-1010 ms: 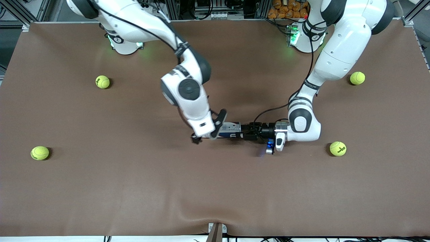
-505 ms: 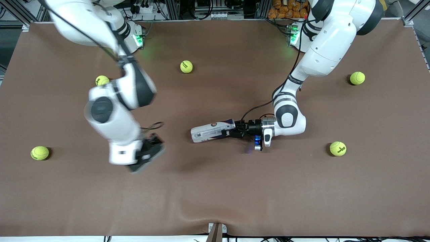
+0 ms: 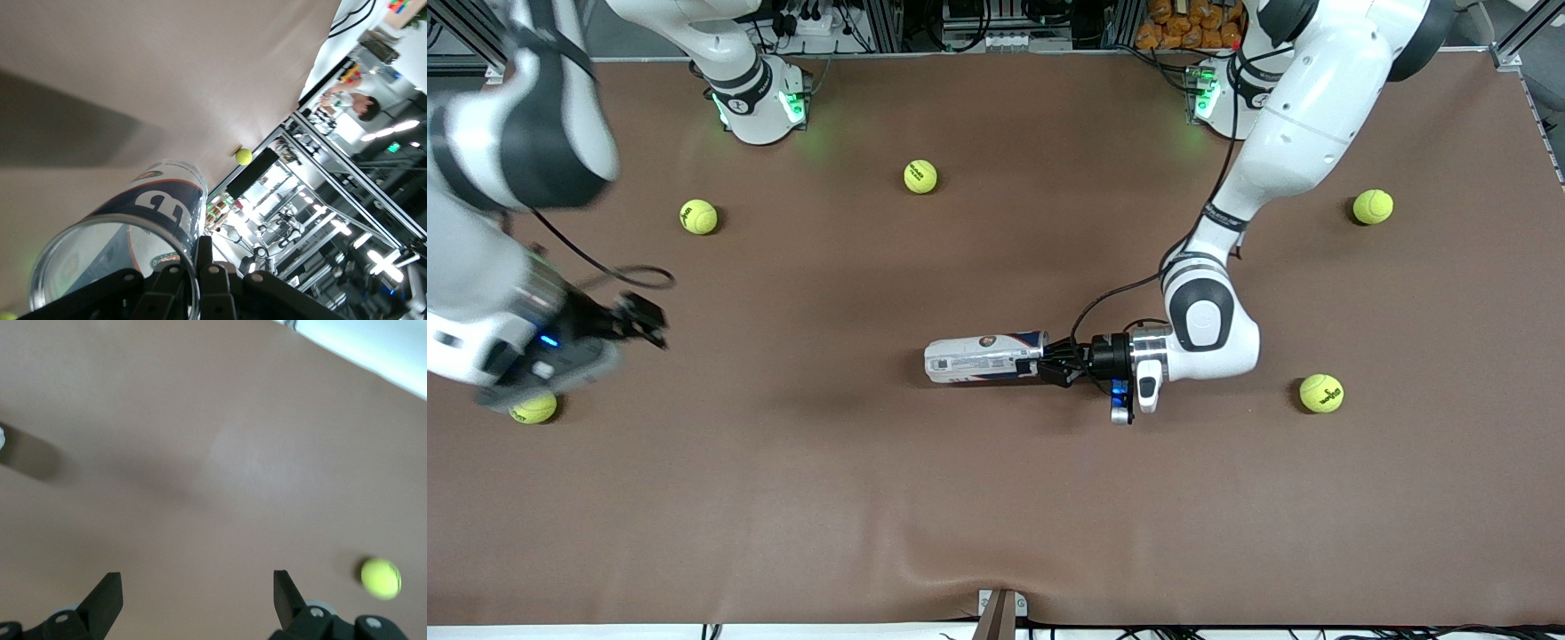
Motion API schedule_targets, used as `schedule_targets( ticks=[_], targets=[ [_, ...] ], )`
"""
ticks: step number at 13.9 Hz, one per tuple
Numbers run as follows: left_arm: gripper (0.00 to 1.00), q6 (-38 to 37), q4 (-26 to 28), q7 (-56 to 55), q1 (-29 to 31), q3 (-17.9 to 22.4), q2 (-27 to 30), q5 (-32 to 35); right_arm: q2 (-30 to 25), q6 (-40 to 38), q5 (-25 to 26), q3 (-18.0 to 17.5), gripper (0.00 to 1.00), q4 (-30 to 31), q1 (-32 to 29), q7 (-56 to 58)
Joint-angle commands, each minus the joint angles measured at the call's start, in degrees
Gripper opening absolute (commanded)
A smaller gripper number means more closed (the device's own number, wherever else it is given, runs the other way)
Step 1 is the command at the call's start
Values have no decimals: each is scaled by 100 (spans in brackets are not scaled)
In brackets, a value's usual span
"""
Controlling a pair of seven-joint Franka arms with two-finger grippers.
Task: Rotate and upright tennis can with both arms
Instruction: 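Release the can with the right gripper and withdraw it to rest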
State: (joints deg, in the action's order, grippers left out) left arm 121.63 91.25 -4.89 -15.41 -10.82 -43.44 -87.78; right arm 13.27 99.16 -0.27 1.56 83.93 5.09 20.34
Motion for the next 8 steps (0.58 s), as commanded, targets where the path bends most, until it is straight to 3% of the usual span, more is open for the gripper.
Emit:
schedule_targets(
  ticks=[1, 5, 8],
  targets=[
    [0, 116, -457, -1598, -67, 1, 301, 961, -561, -475, -351, 142, 100, 326, -270, -502],
    [0, 107, -1099, -3803, -146, -78, 380, 2718, -1114, -1423, -396, 151, 100, 317, -456, -1388],
    [0, 107, -1249, -4591, -339, -61, 511, 3160, -1318, -1829, -369, 107, 100, 247, -675, -1682]
  ],
)
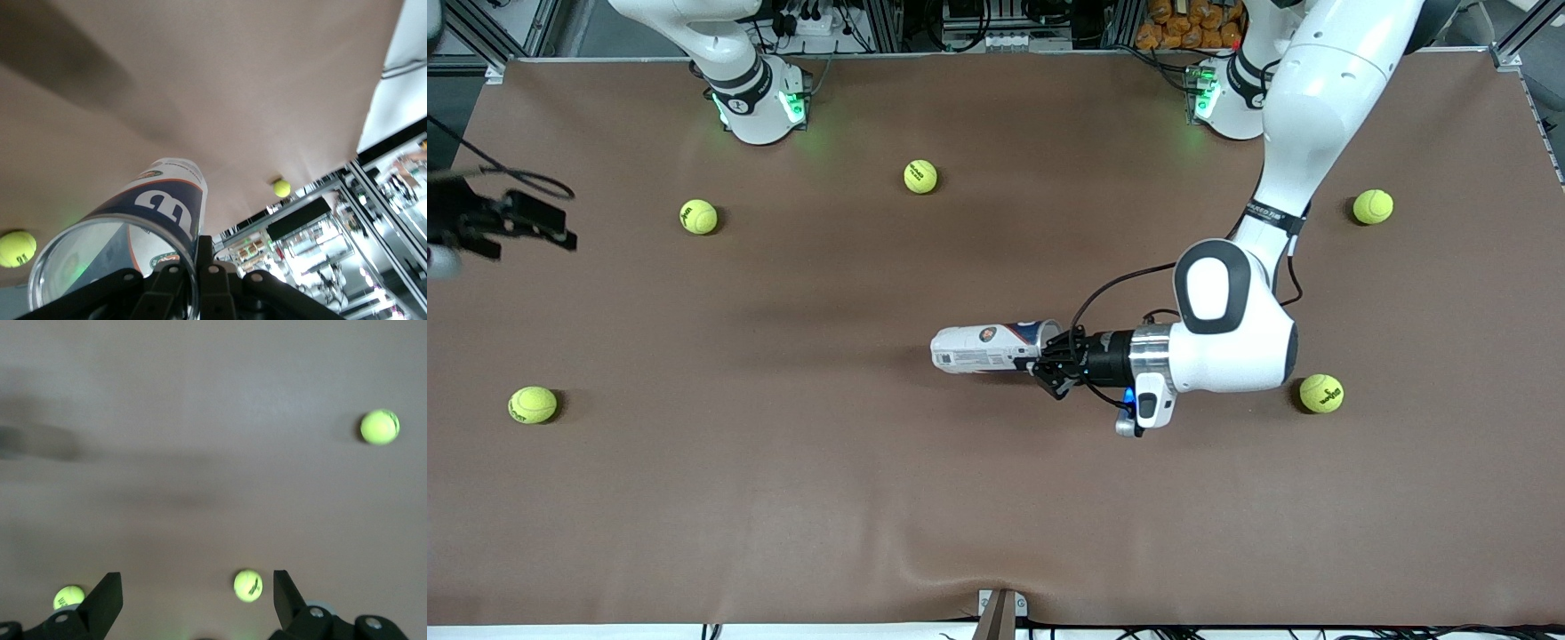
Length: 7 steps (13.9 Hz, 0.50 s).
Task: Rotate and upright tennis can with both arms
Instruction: 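Rotate the held can upright with the left gripper above the table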
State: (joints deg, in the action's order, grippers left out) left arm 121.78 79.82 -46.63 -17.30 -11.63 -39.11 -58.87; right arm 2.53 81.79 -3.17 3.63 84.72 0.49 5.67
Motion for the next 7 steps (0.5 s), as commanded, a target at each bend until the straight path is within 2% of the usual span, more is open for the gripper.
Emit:
schedule_targets(
  ticks=[1, 5, 7],
  targets=[
    [0, 92, -107, -452, -168, 21, 140, 471, -244, -146, -78, -99, 100, 98, -259, -276],
    [0, 92, -203, -1223, -562, 73, 263, 1945, -217, -603, -34, -90, 100, -209, -225, -855],
    [0, 65, -336, -1488, -861, 82, 281, 3007, -218, -752, -25, -82, 100, -368, -215, -1129]
  ],
)
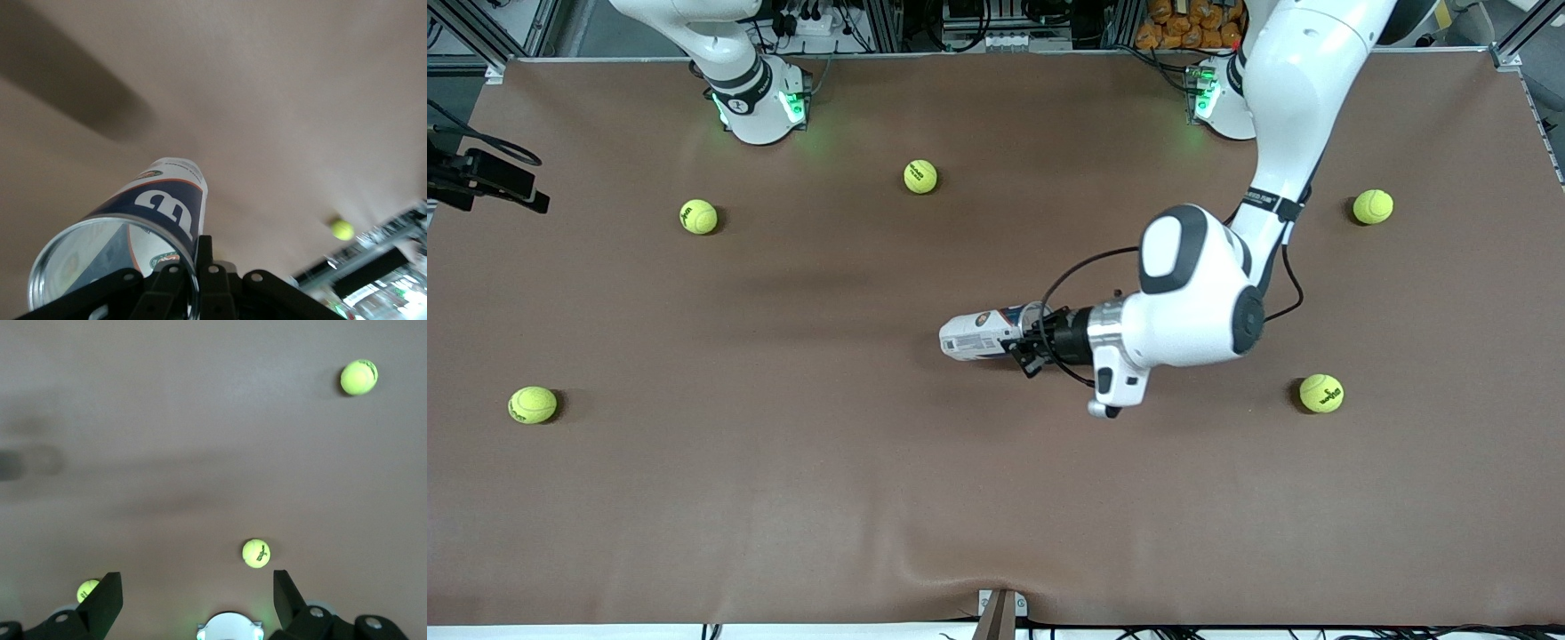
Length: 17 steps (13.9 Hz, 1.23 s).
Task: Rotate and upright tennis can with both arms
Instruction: 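Rotate the held can upright with the left gripper above the table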
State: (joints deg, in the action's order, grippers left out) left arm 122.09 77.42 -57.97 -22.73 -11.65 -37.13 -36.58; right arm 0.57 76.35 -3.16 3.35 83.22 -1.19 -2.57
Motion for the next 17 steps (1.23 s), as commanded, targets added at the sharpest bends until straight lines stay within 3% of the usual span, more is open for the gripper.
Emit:
schedule_targets(
  ticks=[1, 5, 7, 10, 11, 12, 17],
  targets=[
    [0, 17, -96, -425, -519, 92, 83, 1324, -22, -252, -9, -45, 100, -270, -56, -306],
    [0, -571, -105, -837, -1312, 145, 65, 3891, -39, -279, 61, -53, 100, -306, -56, -280],
    [2, -607, -96, -874, -1417, 154, 39, 4001, -22, -261, 113, -62, 100, -315, -30, -244],
    [49, -607, -96, -865, -1488, 128, -66, 4299, -65, -322, 483, -97, 100, -464, 31, -288],
    [69, -607, -96, -848, -1488, 127, -75, 4309, -66, -314, 501, -149, 100, -473, 75, -306],
    [100, -607, -96, -847, -1488, 127, -75, 4309, -48, -314, 501, -167, 100, -473, 84, -315],
    [100, -616, -105, -812, -1401, 110, 214, 4291, -13, -270, 413, -159, 100, -464, 67, -166]
  ],
)
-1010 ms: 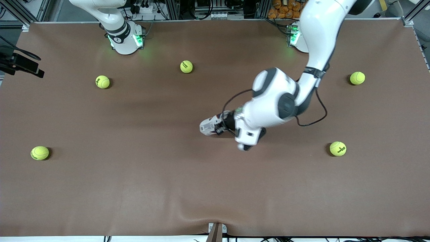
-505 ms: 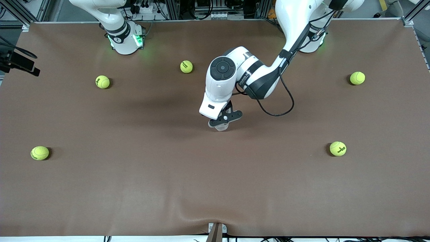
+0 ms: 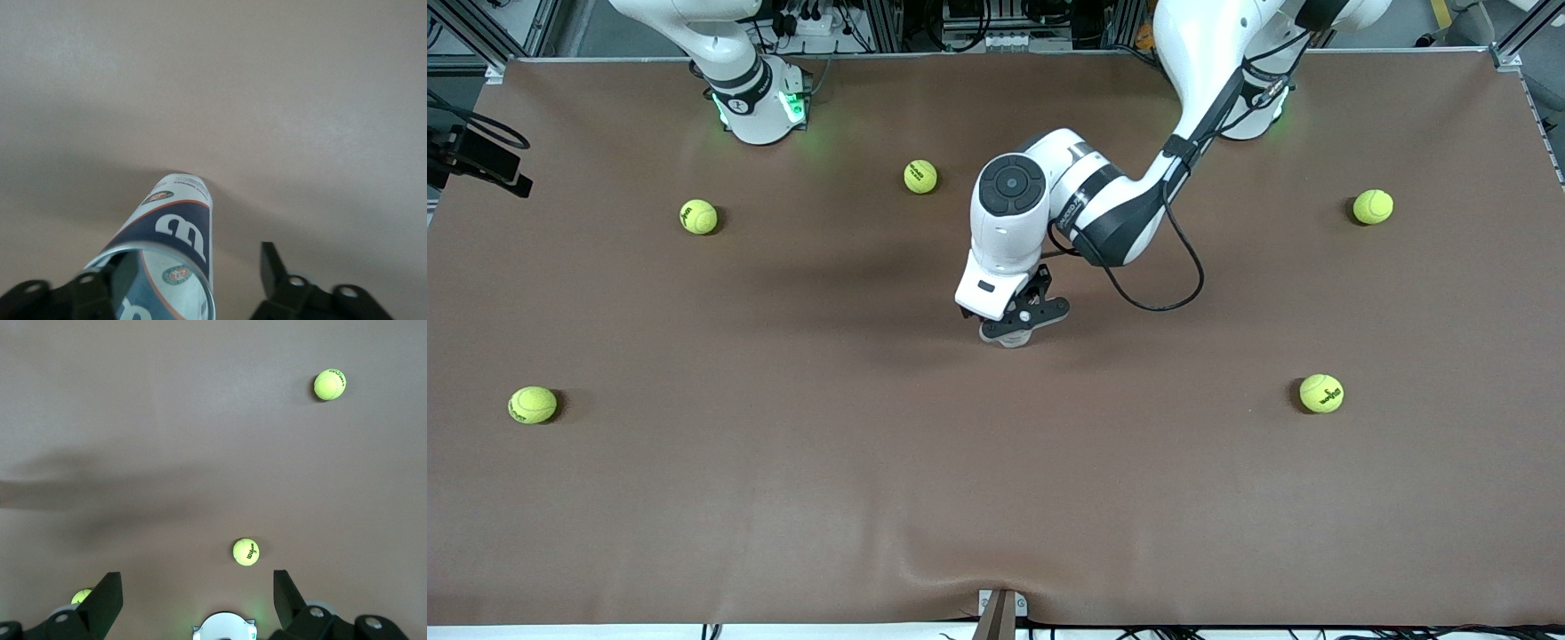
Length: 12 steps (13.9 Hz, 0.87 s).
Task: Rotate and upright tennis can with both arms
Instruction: 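Rotate the held can upright with the left gripper above the table, then set the can upright on the table and open the left gripper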
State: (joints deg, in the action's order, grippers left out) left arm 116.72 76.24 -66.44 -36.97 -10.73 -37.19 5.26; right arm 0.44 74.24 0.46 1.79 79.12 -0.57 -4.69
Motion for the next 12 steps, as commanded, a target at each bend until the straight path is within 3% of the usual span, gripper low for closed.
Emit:
schedule_targets(
  ticks=[1, 5, 12],
  targets=[
    [100, -96, 14, 34, 41, 18, 300, 81, 0, -50, 50, -3, 100, -55, 13, 99],
    [100, -543, 22, 244, 252, 9, 835, 55, 18, -33, 42, -12, 100, -55, 13, 109],
    [100, -2098, 66, 1905, 1375, 27, 2232, 28, 27, -32, 86, 14, 100, -55, -22, 109]
  ],
)
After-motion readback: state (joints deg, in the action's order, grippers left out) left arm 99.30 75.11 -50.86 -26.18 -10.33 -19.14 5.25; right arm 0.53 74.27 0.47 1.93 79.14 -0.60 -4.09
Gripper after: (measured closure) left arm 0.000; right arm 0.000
